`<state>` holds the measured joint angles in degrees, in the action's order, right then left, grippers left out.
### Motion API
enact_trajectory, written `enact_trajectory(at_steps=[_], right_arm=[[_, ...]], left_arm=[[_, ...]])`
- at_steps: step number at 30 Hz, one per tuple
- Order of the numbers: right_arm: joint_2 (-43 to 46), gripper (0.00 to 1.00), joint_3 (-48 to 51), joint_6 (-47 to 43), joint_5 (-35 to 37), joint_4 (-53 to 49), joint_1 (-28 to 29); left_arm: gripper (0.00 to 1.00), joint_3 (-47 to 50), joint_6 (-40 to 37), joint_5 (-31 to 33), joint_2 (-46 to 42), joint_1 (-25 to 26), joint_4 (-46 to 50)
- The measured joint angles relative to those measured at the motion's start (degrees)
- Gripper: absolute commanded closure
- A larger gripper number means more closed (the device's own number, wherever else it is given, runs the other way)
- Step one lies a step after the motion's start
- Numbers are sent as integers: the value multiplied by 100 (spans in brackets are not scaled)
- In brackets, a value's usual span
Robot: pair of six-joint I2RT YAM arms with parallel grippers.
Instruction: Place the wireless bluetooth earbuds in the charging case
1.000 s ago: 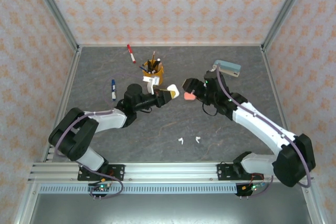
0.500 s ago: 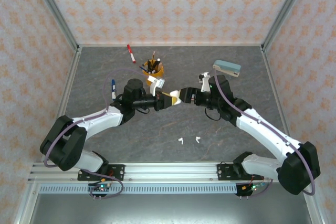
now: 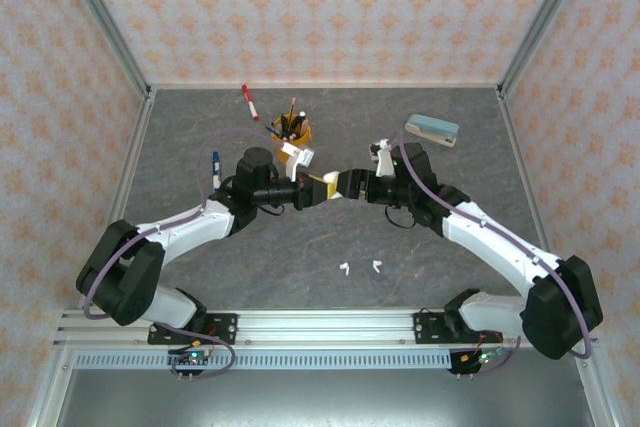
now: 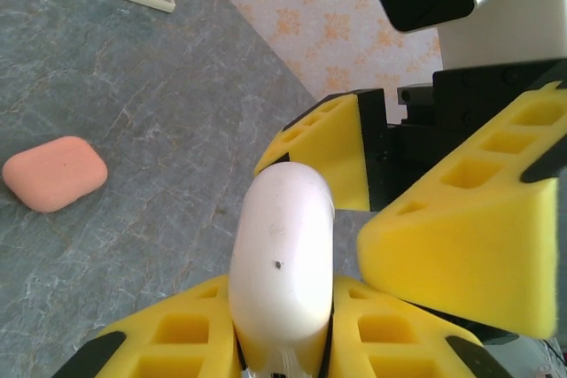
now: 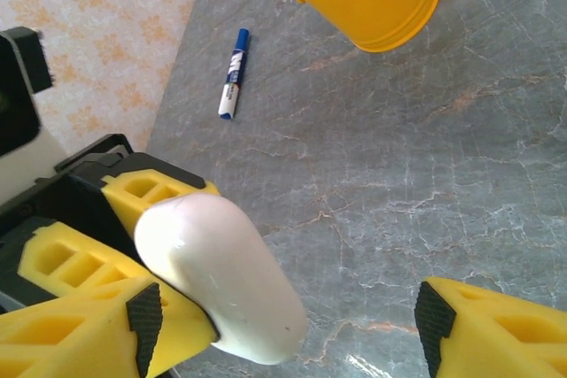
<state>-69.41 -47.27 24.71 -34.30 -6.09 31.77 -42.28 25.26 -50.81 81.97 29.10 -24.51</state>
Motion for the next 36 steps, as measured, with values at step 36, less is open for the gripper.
enact_trajectory(at_steps=[36], right_arm=[[87, 37, 1679, 3442, -63, 3665, -529]], left_arm=[[100, 686, 811, 1128, -396, -39, -1443]])
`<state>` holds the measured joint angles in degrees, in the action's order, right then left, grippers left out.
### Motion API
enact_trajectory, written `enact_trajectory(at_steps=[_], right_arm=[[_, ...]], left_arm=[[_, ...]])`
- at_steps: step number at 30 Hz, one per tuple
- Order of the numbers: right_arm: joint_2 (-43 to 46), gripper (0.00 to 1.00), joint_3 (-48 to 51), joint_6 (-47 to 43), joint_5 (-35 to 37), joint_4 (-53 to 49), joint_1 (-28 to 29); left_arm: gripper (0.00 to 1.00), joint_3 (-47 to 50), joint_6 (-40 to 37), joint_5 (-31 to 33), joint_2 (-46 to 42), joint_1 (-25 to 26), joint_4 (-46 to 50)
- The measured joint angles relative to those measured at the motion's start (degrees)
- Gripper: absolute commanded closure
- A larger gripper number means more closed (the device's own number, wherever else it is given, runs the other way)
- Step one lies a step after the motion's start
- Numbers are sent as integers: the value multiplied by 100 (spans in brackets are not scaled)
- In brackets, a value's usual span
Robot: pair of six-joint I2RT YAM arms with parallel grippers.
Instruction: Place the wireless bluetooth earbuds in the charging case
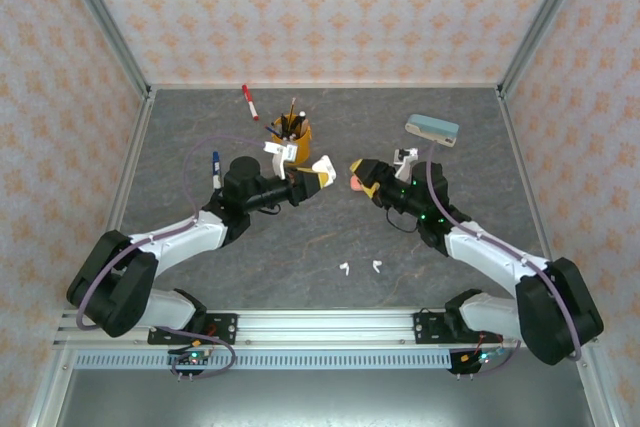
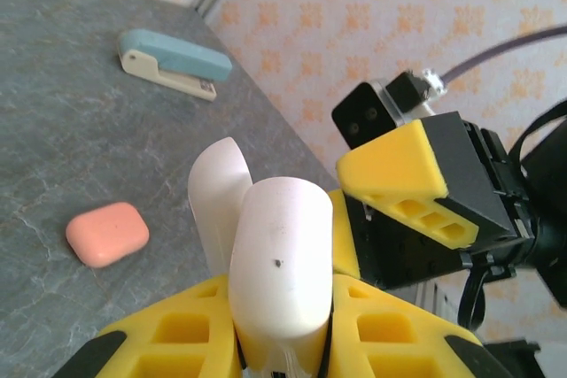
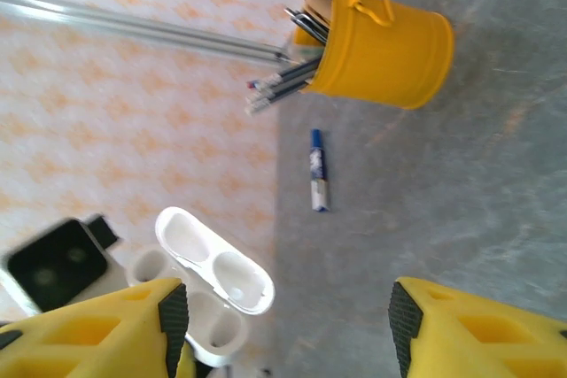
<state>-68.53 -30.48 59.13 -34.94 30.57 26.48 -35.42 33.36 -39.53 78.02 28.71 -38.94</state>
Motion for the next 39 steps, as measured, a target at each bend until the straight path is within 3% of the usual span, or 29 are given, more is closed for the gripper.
enact_trajectory(at_steps=[12, 27, 39], right_arm=[[-813, 41, -168, 804, 175, 1161, 350], [-1362, 47, -448, 1163, 168, 1860, 501], [-1694, 60, -518, 1456, 79, 2291, 551]], left_arm=[[100, 116, 730, 468, 186, 0, -1091], [100, 114, 885, 466, 254, 0, -1344], [100, 114, 927, 466, 354, 0, -1552]])
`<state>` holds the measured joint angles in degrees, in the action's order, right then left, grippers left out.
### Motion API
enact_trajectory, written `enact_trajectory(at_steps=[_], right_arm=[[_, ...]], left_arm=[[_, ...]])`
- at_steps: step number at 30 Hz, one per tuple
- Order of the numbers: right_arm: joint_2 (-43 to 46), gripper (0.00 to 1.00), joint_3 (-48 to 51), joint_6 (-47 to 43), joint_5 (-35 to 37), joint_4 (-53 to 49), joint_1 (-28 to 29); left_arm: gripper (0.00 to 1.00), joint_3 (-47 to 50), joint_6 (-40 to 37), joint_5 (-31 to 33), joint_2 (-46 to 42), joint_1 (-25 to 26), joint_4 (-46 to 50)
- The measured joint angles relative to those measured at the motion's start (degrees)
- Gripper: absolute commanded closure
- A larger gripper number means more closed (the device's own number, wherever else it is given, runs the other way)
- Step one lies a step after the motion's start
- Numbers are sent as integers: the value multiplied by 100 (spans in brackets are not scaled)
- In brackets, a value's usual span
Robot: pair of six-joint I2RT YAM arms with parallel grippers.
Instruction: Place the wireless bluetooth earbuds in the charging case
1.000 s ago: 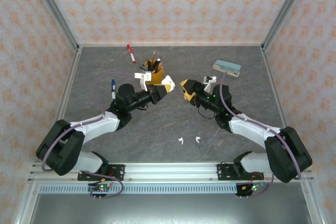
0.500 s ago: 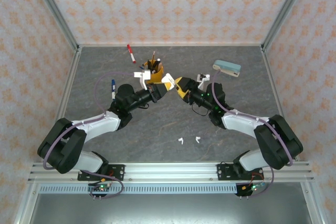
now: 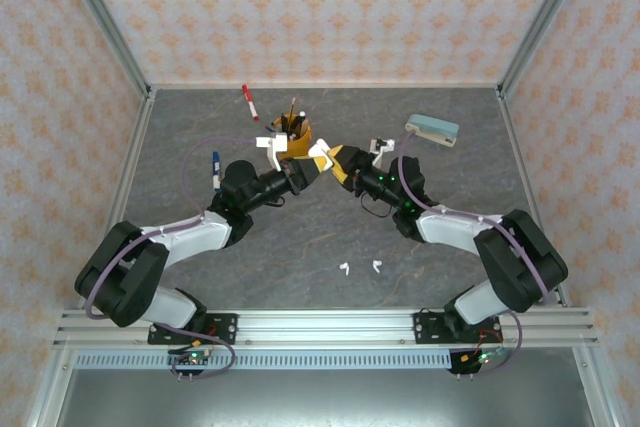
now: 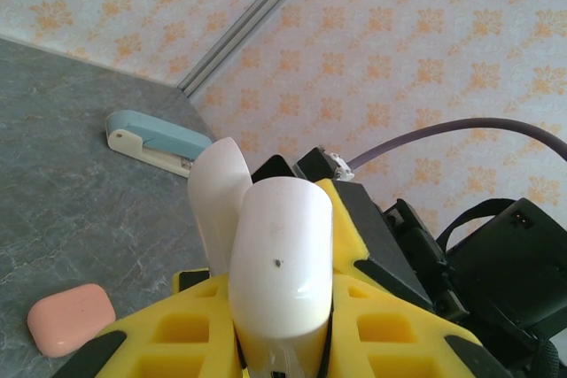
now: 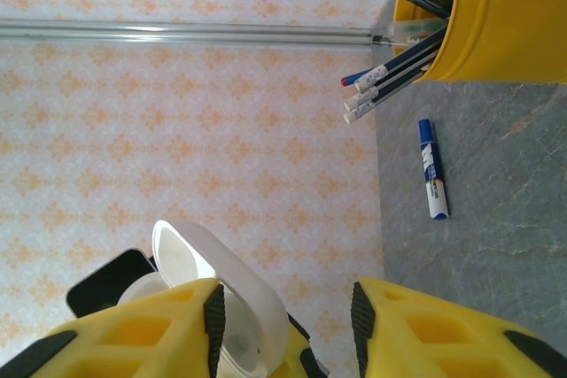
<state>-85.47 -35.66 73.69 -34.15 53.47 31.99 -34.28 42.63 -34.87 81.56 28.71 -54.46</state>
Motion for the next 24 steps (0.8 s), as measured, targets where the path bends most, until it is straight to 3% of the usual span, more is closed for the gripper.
enact_trajectory(at_steps=[19, 24], right_arm=[[-59, 85, -90, 127, -37, 142, 0], [-59, 87, -90, 127, -31, 131, -4]], left_arm=[[100, -2, 0, 109, 37, 17, -74], [85, -4, 0, 155, 37, 17, -74]])
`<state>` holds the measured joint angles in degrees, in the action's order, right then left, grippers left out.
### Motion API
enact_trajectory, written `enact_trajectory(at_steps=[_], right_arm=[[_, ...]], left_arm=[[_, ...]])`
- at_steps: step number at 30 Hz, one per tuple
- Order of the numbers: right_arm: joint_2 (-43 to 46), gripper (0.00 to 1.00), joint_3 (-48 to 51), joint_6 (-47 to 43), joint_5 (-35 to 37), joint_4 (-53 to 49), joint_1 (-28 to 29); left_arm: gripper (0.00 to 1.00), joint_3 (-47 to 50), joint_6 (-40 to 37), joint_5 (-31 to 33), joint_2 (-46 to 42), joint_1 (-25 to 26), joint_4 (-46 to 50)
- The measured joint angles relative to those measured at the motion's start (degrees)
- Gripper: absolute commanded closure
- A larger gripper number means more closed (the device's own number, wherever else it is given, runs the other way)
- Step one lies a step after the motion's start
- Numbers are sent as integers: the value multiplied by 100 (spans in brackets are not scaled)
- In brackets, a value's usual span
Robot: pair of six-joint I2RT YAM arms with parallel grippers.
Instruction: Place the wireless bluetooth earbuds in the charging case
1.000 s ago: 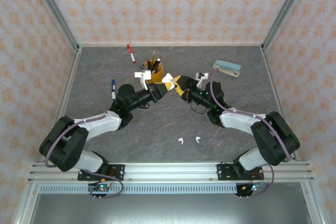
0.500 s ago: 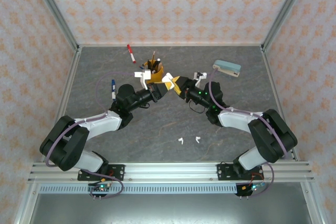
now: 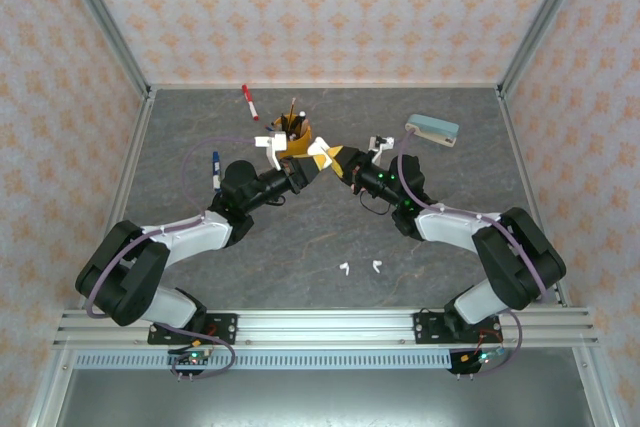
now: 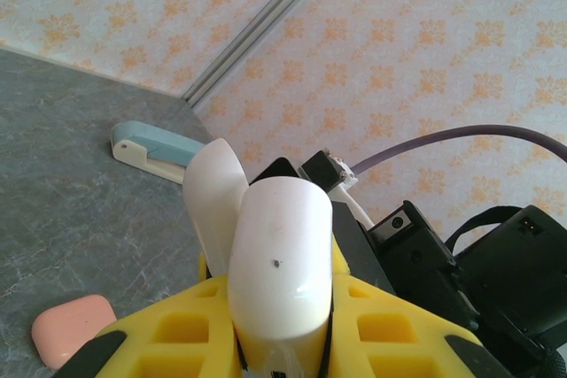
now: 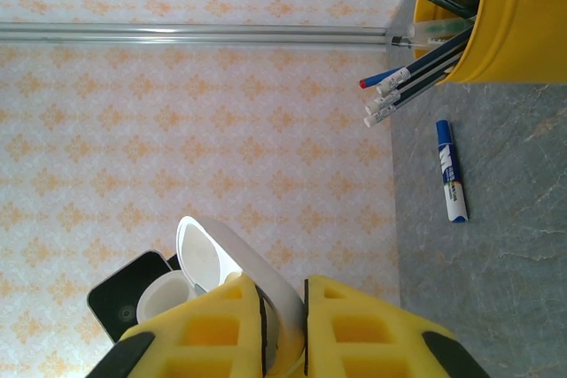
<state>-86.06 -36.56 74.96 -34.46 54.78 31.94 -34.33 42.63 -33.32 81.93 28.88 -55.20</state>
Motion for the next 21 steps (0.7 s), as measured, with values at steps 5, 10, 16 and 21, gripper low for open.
enact_trajectory(at_steps=[5, 10, 16, 21], right_arm=[[0, 87, -55, -26, 17, -197, 0], [2, 88, -188, -122, 15, -452, -17], [7, 88, -321, -269, 13, -787, -144], [7, 91, -389, -424, -15, -1080, -306]], left_arm=[[65, 0, 26, 157, 46, 42, 7], [46, 7, 79, 369, 85, 59, 116], [33, 48, 42, 579, 72, 63, 372], [24, 105, -59, 684, -177, 50, 793]])
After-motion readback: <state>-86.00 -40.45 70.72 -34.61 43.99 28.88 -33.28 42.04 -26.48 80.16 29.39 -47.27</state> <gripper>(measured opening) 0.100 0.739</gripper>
